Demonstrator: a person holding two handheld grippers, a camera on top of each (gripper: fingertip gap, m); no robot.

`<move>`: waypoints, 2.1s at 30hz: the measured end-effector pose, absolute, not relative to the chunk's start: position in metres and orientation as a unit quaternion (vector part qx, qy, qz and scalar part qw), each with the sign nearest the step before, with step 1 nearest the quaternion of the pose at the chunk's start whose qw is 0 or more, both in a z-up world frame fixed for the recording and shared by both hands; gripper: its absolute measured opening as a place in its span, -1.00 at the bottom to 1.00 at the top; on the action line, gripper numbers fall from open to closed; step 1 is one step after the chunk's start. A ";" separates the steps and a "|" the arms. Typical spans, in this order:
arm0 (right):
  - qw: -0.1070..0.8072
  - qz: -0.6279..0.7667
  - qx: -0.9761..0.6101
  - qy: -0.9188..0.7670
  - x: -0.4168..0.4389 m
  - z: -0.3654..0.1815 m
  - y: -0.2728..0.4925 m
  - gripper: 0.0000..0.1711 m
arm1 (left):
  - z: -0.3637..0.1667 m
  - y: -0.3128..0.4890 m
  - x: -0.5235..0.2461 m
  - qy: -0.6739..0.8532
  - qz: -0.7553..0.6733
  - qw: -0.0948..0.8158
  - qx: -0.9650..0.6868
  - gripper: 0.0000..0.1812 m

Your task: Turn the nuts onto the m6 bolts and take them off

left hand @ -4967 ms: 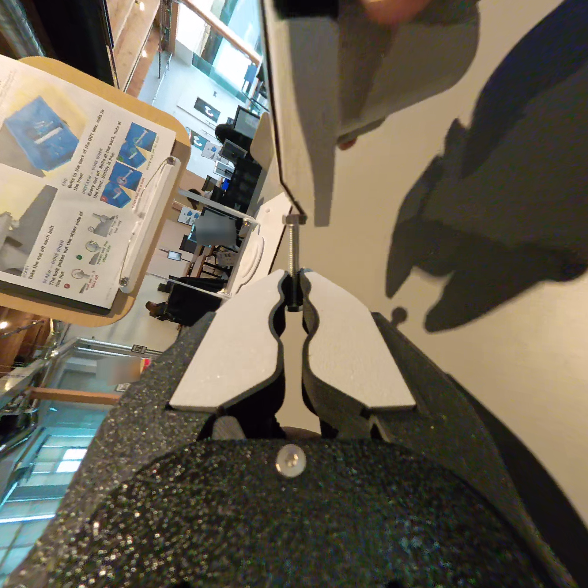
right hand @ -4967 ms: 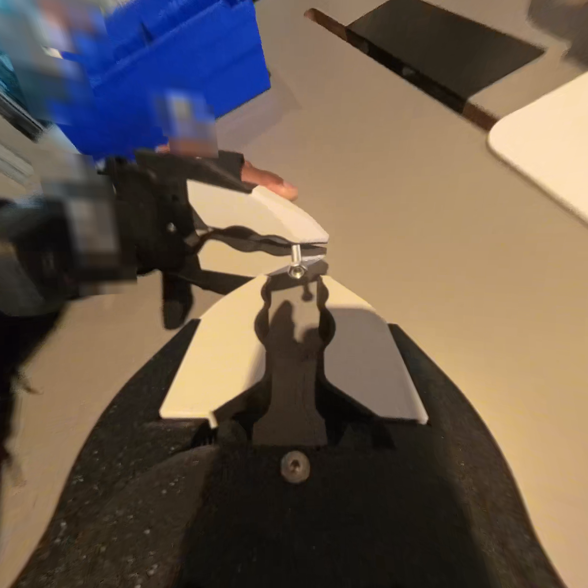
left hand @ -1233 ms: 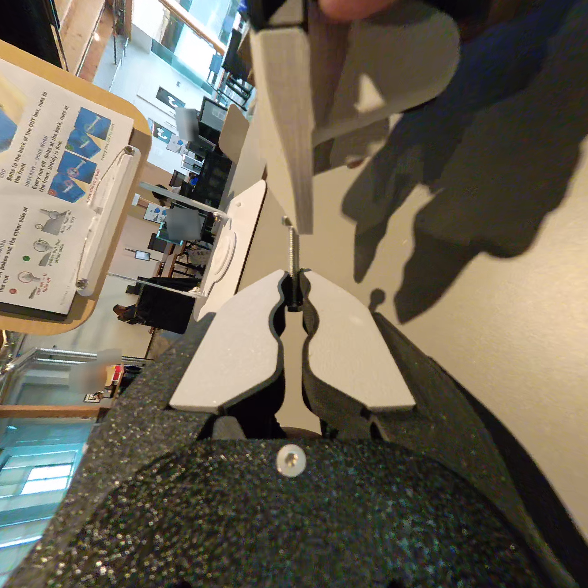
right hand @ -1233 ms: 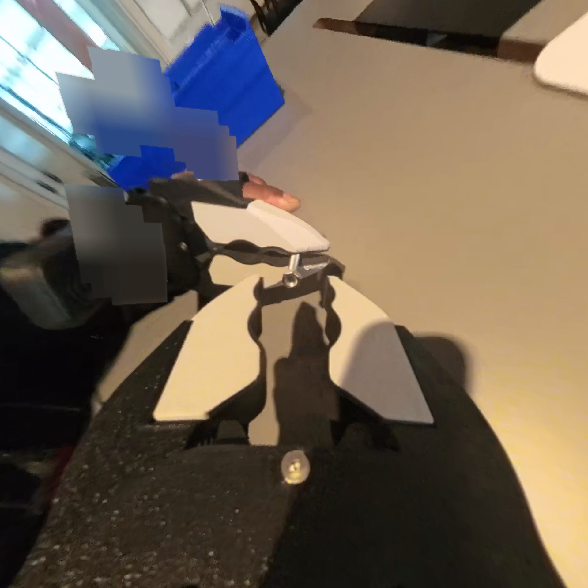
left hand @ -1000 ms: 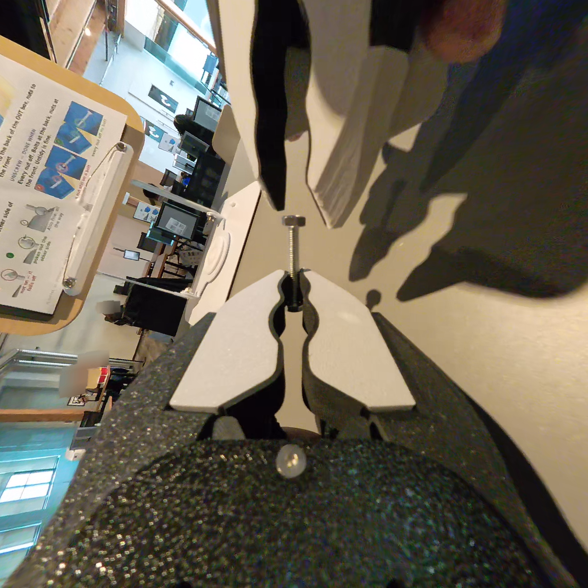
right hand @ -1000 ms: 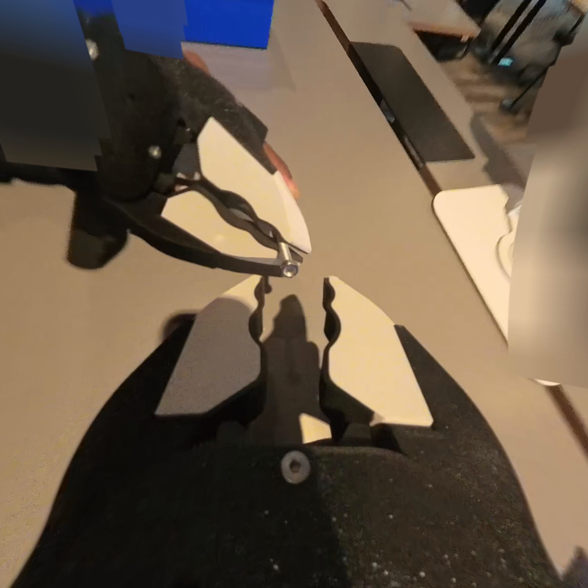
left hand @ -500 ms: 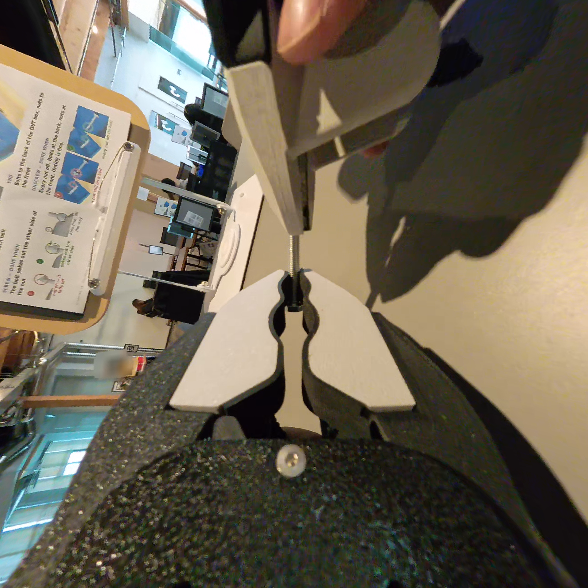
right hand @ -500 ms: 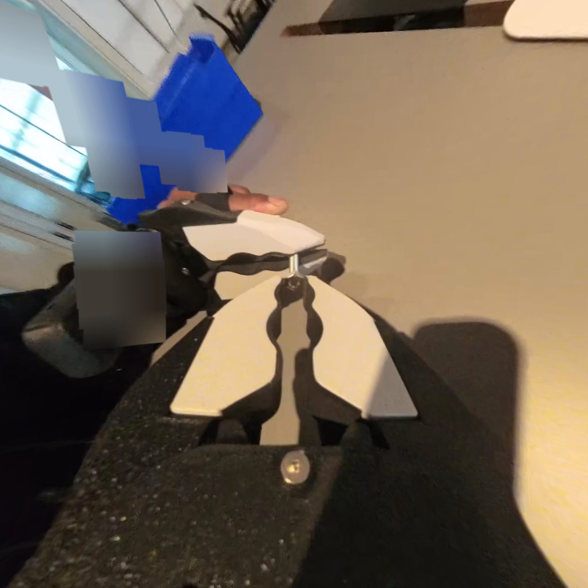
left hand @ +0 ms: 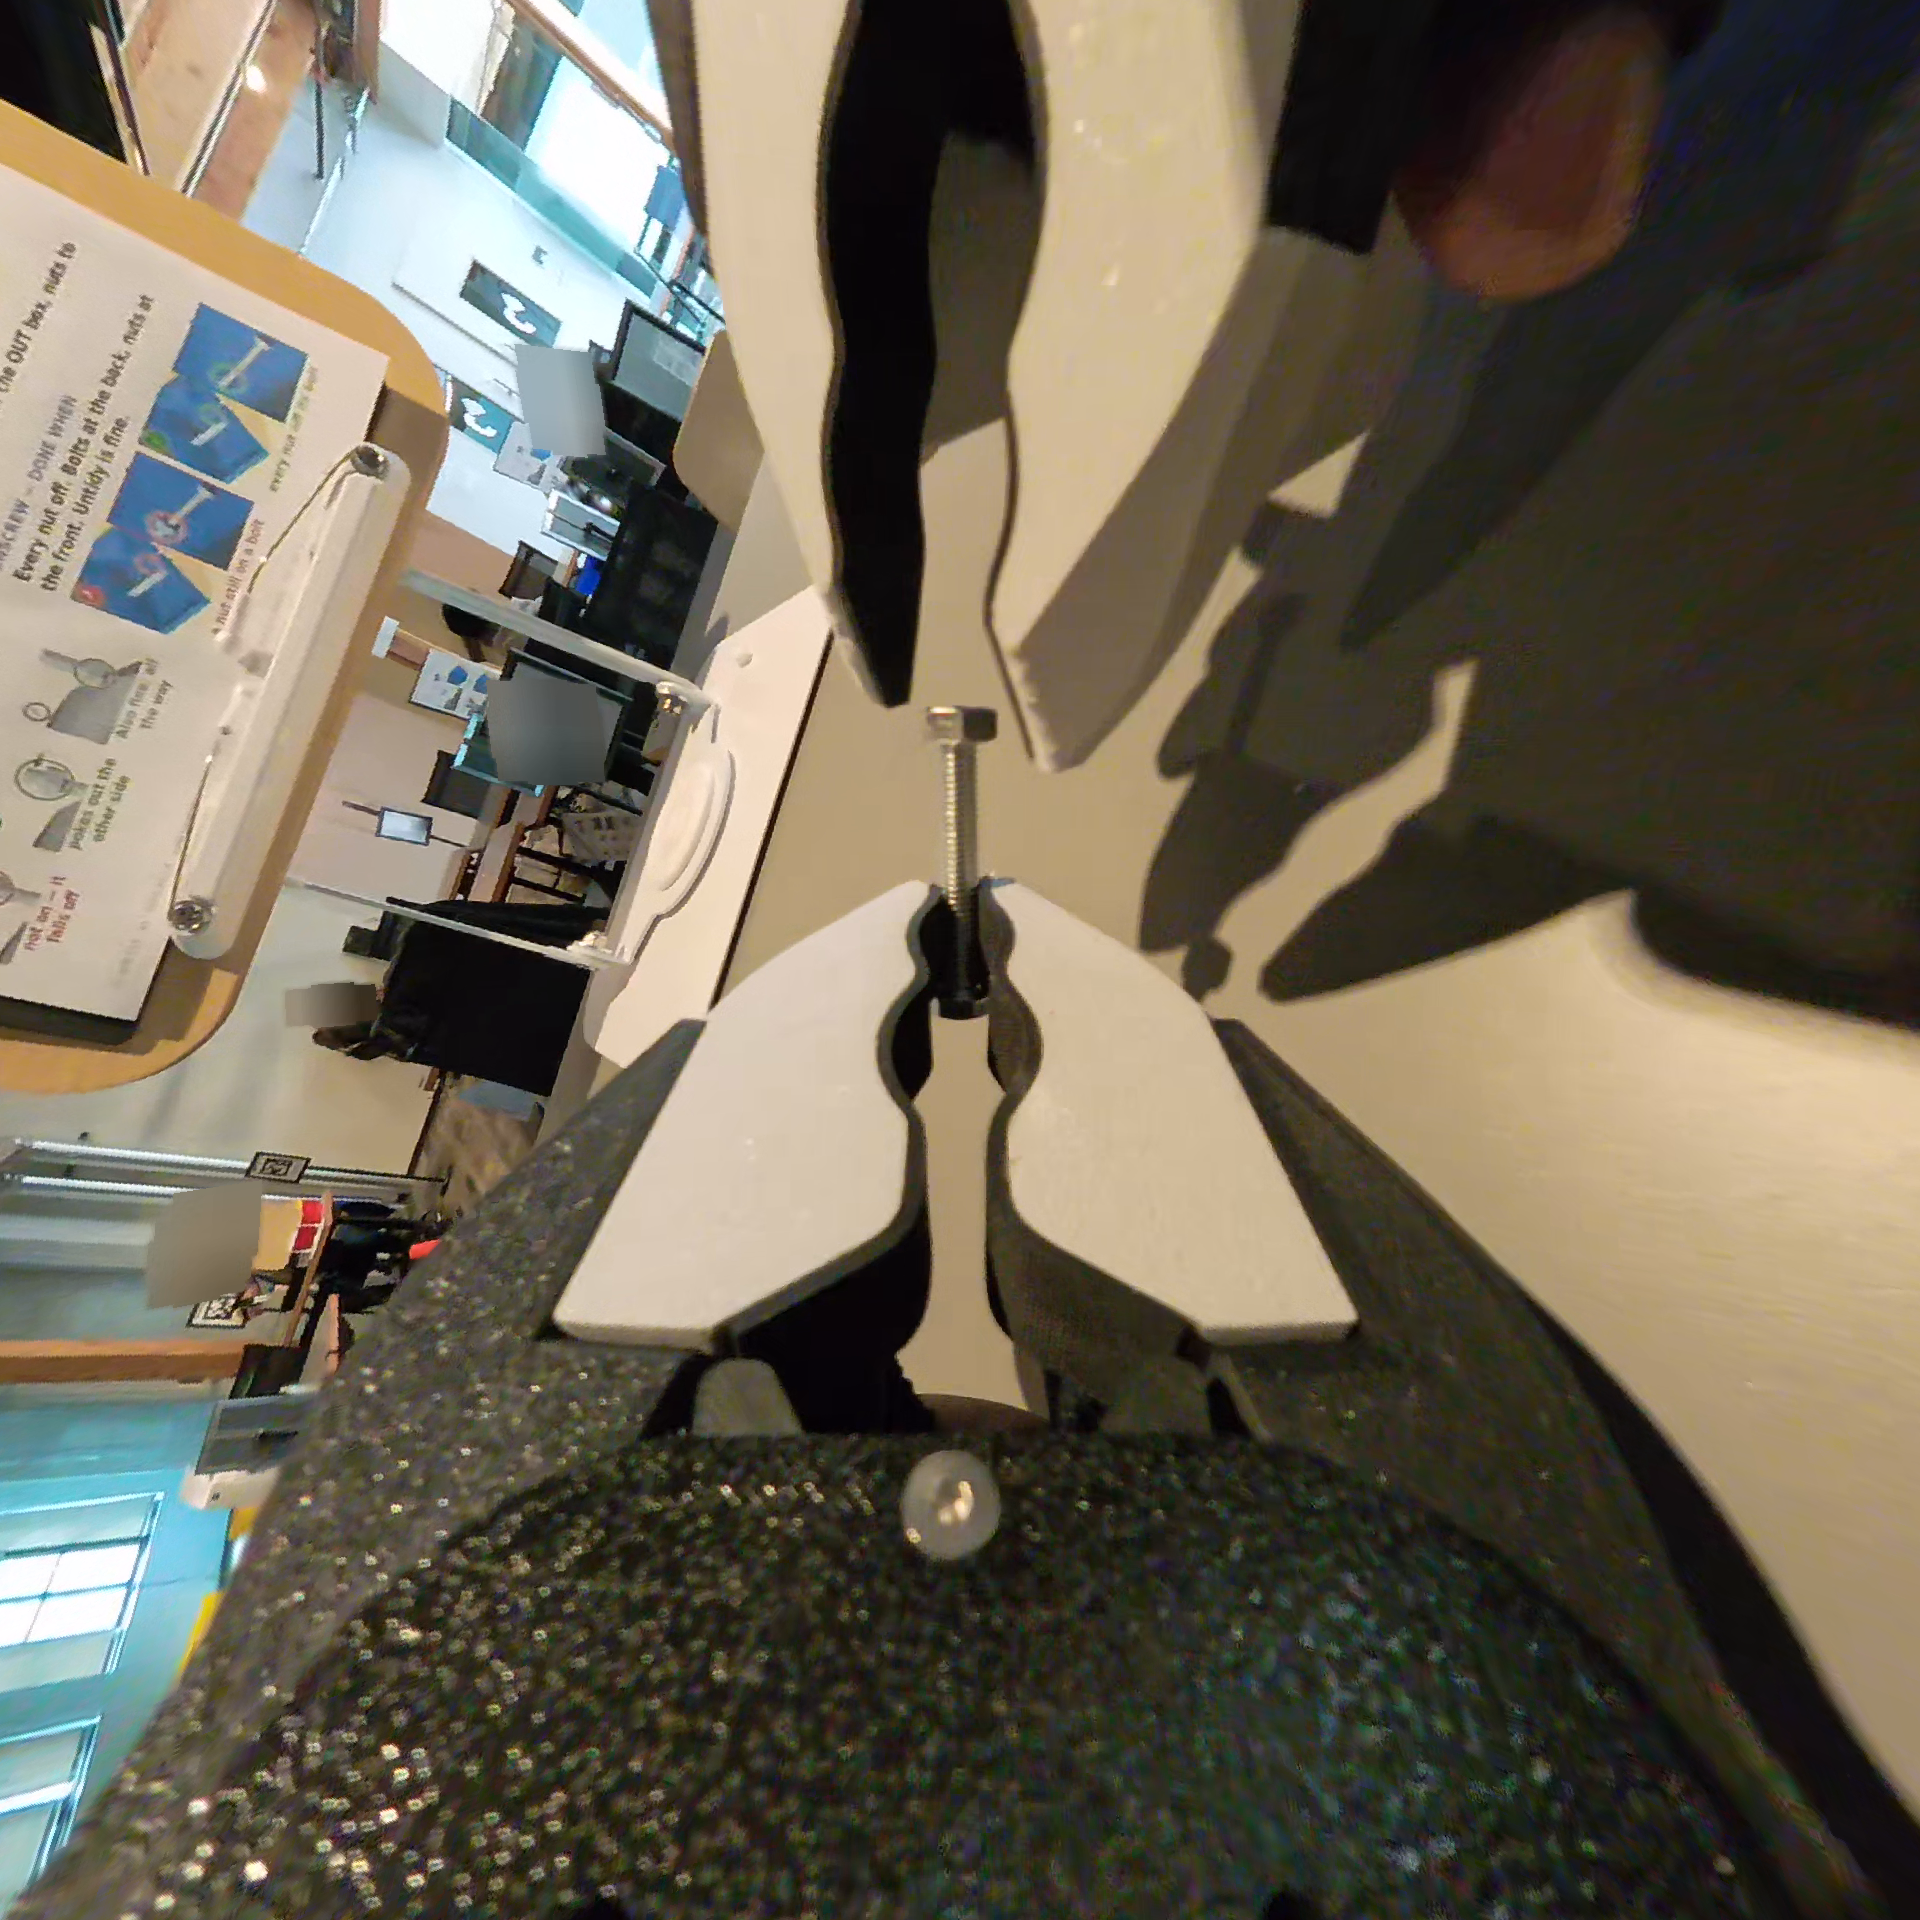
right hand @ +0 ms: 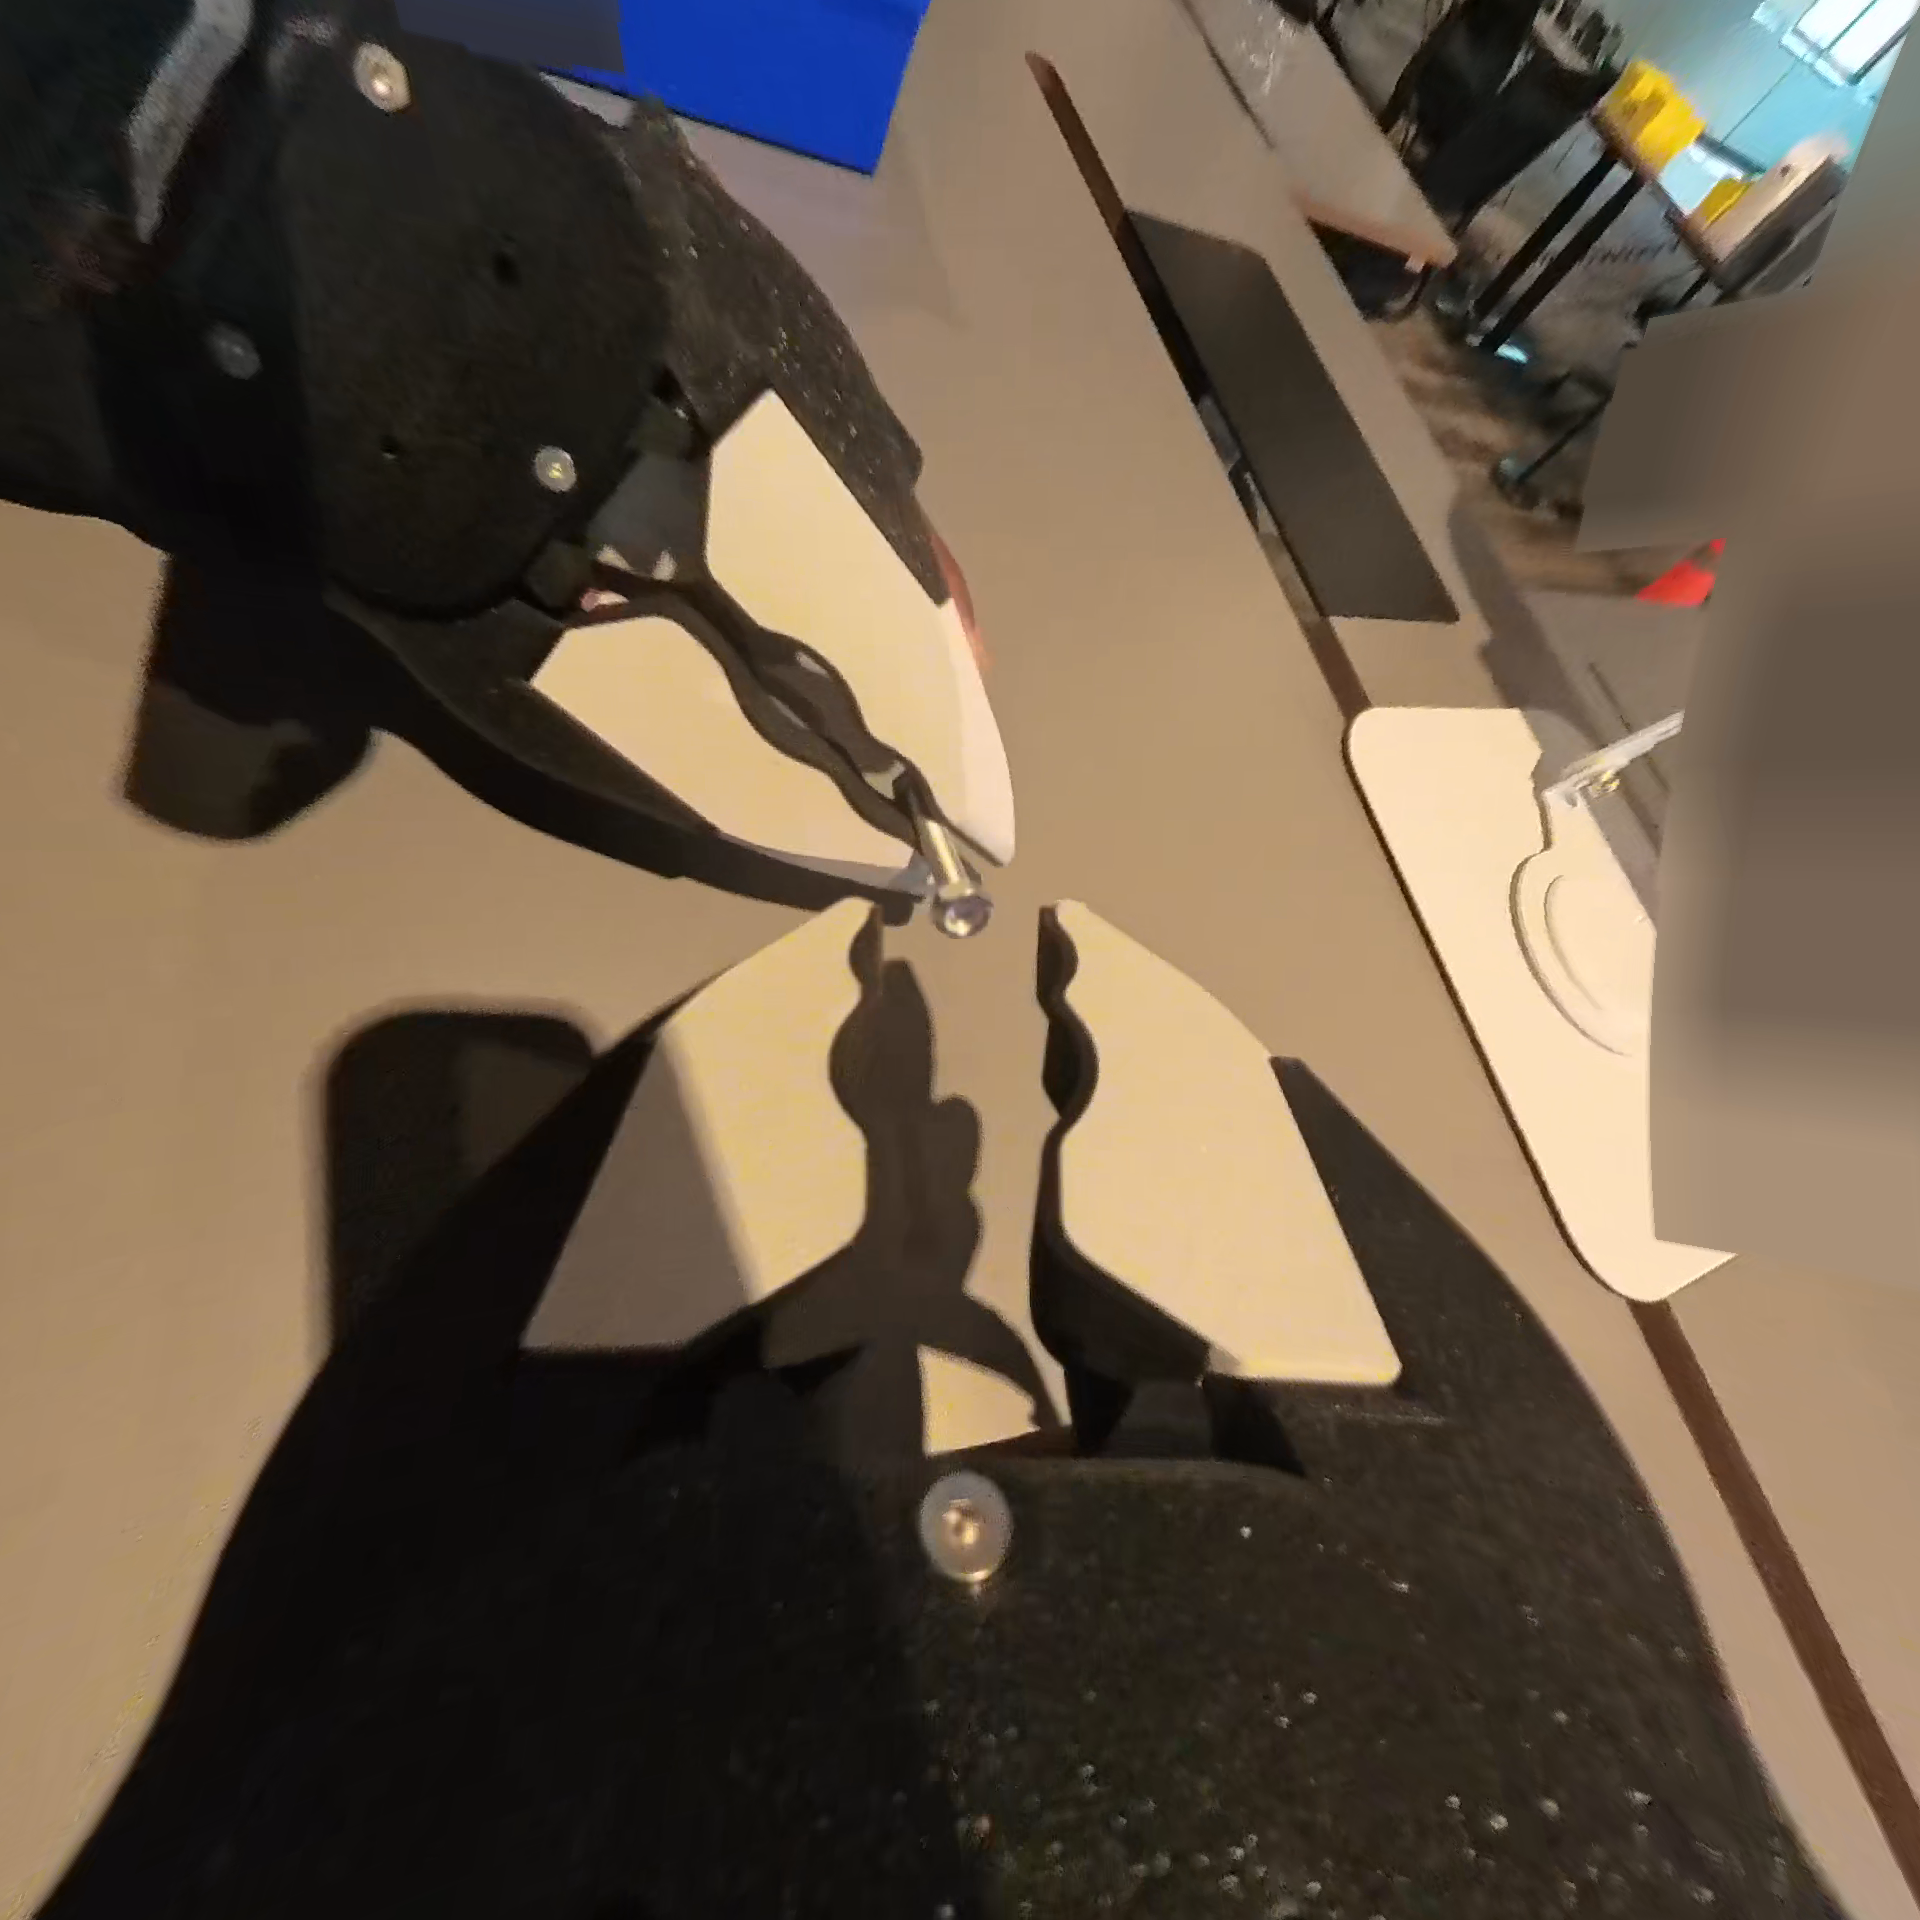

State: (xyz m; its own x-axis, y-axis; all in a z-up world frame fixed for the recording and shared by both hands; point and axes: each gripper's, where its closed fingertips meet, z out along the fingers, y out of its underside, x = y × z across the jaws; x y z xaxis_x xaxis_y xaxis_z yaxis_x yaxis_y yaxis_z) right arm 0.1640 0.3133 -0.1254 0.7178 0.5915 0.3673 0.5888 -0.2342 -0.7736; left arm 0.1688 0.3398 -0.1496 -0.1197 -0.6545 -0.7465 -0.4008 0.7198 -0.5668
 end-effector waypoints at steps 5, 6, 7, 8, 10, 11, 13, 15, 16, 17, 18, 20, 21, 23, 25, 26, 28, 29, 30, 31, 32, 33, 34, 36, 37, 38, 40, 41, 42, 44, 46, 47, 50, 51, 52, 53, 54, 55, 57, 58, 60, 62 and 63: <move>0.481 -0.032 -0.782 -0.396 0.163 -0.130 0.313 -0.87 | -0.154 0.337 0.168 0.750 -0.108 0.551 -0.351 -0.94; 0.474 -0.022 -0.792 -0.384 0.163 -0.132 0.314 -0.87 | -0.154 0.338 0.168 0.751 -0.101 0.552 -0.348 -0.94; 0.469 -0.005 -0.804 -0.366 0.163 -0.133 0.314 -0.87 | -0.154 0.339 0.168 0.751 -0.094 0.554 -0.346 -0.94; 0.462 0.023 -0.820 -0.336 0.163 -0.133 0.314 -0.88 | -0.154 0.340 0.168 0.752 -0.085 0.556 -0.343 -0.94; 0.429 0.133 -0.864 -0.228 0.161 -0.136 0.313 -0.88 | -0.154 0.341 0.167 0.757 -0.058 0.562 -0.329 -0.94; 0.406 0.203 -0.877 -0.157 0.161 -0.137 0.313 -0.87 | -0.154 0.342 0.167 0.759 -0.048 0.563 -0.325 -0.94; 0.380 0.315 -0.868 -0.056 0.159 -0.135 0.312 -0.88 | -0.154 0.341 0.167 0.758 -0.048 0.564 -0.325 -0.94; 0.383 0.366 -0.847 -0.037 0.159 -0.131 0.313 -0.88 | -0.152 0.341 0.168 0.752 -0.063 0.564 -0.335 -0.94; 0.390 0.373 -0.840 -0.050 0.159 -0.127 0.313 -0.84 | -0.152 0.342 0.168 0.749 -0.072 0.563 -0.342 -0.94; 0.399 0.369 -0.836 -0.074 0.158 -0.124 0.312 -0.77 | -0.152 0.343 0.168 0.746 -0.079 0.561 -0.350 -0.94; 0.411 0.351 -0.835 -0.107 0.157 -0.122 0.312 -0.68 | -0.152 0.343 0.168 0.743 -0.087 0.559 -0.356 -0.94; 0.442 0.269 -0.835 -0.188 0.161 -0.122 0.312 -0.59 | -0.152 0.345 0.167 0.739 -0.104 0.554 -0.368 -0.94; 0.454 0.213 -0.835 -0.225 0.166 -0.124 0.312 -0.54 | -0.152 0.345 0.166 0.738 -0.112 0.552 -0.372 -0.94; 0.470 0.115 -0.824 -0.294 0.172 -0.127 0.312 -0.53 | -0.153 0.344 0.166 0.740 -0.123 0.545 -0.376 -0.95; 0.479 0.043 -0.803 -0.353 0.174 -0.129 0.310 -0.58 | -0.156 0.340 0.167 0.746 -0.130 0.536 -0.373 -0.94; 0.481 0.018 -0.792 -0.375 0.174 -0.130 0.310 -0.61 | -0.157 0.338 0.167 0.750 -0.134 0.532 -0.370 -0.94; 0.480 -0.011 -0.779 -0.404 0.172 -0.132 0.308 -0.64 | -0.160 0.333 0.167 0.756 -0.141 0.526 -0.363 -0.94; 0.480 -0.016 -0.774 -0.412 0.170 -0.133 0.307 -0.67 | -0.160 0.332 0.167 0.758 -0.143 0.524 -0.360 -0.95; 0.480 -0.017 -0.770 -0.421 0.168 -0.133 0.306 -0.69 | -0.161 0.331 0.167 0.760 -0.145 0.522 -0.358 -0.95; 0.483 -0.019 -0.765 -0.426 0.166 -0.133 0.306 -0.71 | -0.161 0.329 0.167 0.763 -0.147 0.519 -0.356 -0.95; 0.484 -0.023 -0.762 -0.430 0.165 -0.133 0.306 -0.74 | -0.163 0.328 0.167 0.765 -0.149 0.516 -0.355 -0.94; 0.481 -0.027 -0.761 -0.434 0.164 -0.134 0.306 -0.77 | -0.164 0.328 0.167 0.767 -0.147 0.515 -0.354 -0.94; 0.474 -0.031 -0.762 -0.440 0.163 -0.137 0.305 -0.82 | -0.165 0.329 0.167 0.770 -0.137 0.514 -0.352 -0.94; 0.455 -0.031 -0.775 -0.437 0.162 -0.144 0.305 -0.88 | -0.168 0.331 0.166 0.779 -0.110 0.513 -0.344 -0.94; 0.442 -0.020 -0.791 -0.423 0.163 -0.147 0.306 -0.88 | -0.171 0.332 0.166 0.783 -0.093 0.514 -0.338 -0.94; 0.430 0.002 -0.810 -0.398 0.163 -0.150 0.306 -0.88 | -0.171 0.334 0.166 0.786 -0.074 0.517 -0.331 -0.94; 0.406 0.083 -0.856 -0.310 0.162 -0.152 0.307 -0.88 | -0.170 0.337 0.165 0.787 -0.046 0.525 -0.320 -0.94; 0.391 0.142 -0.874 -0.251 0.161 -0.151 0.307 -0.88 | -0.169 0.337 0.165 0.787 -0.041 0.529 -0.315 -0.94; 0.376 0.206 -0.884 -0.188 0.160 -0.150 0.306 -0.88 | -0.168 0.338 0.165 0.785 -0.037 0.534 -0.312 -0.94; 0.363 0.316 -0.871 -0.101 0.158 -0.142 0.307 -0.88 | -0.162 0.338 0.165 0.777 -0.040 0.546 -0.312 -0.94; 0.368 0.371 -0.848 -0.085 0.159 -0.135 0.306 -0.88 | -0.158 0.337 0.166 0.768 -0.064 0.548 -0.325 -0.94; 0.376 0.378 -0.841 -0.095 0.160 -0.132 0.306 -0.84 | -0.158 0.337 0.167 0.766 -0.070 0.546 -0.331 -0.94; 0.416 0.301 -0.840 -0.174 0.166 -0.130 0.308 -0.59 | -0.159 0.338 0.167 0.761 -0.095 0.539 -0.348 -0.94; 0.429 0.256 -0.840 -0.210 0.169 -0.130 0.308 -0.55 | -0.159 0.338 0.167 0.759 -0.106 0.536 -0.353 -0.94; 0.441 0.212 -0.837 -0.245 0.171 -0.131 0.308 -0.54 | -0.159 0.337 0.167 0.758 -0.116 0.533 -0.358 -0.94; 0.451 0.173 -0.829 -0.280 0.171 -0.131 0.307 -0.53 | -0.160 0.337 0.166 0.758 -0.124 0.528 -0.361 -0.94; 0.460 0.137 -0.820 -0.312 0.171 -0.130 0.306 -0.54 | -0.161 0.336 0.167 0.759 -0.131 0.524 -0.363 -0.94; 0.465 0.104 -0.810 -0.342 0.170 -0.130 0.305 -0.55 | -0.162 0.334 0.167 0.762 -0.136 0.519 -0.364 -0.94; 0.473 0.055 -0.790 -0.386 0.167 -0.130 0.304 -0.58 | -0.165 0.331 0.166 0.767 -0.144 0.509 -0.363 -0.95; 0.476 0.040 -0.782 -0.401 0.166 -0.130 0.303 -0.59 | -0.166 0.329 0.166 0.770 -0.148 0.504 -0.362 -0.95; 0.482 0.026 -0.768 -0.421 0.163 -0.130 0.301 -0.62 | -0.168 0.326 0.166 0.774 -0.157 0.496 -0.361 -0.95; 0.478 0.022 -0.762 -0.436 0.160 -0.132 0.299 -0.65 | -0.169 0.324 0.166 0.776 -0.164 0.492 -0.360 -0.95; 0.475 0.019 -0.761 -0.442 0.159 -0.134 0.298 -0.65 | -0.169 0.324 0.166 0.776 -0.166 0.490 -0.360 -0.95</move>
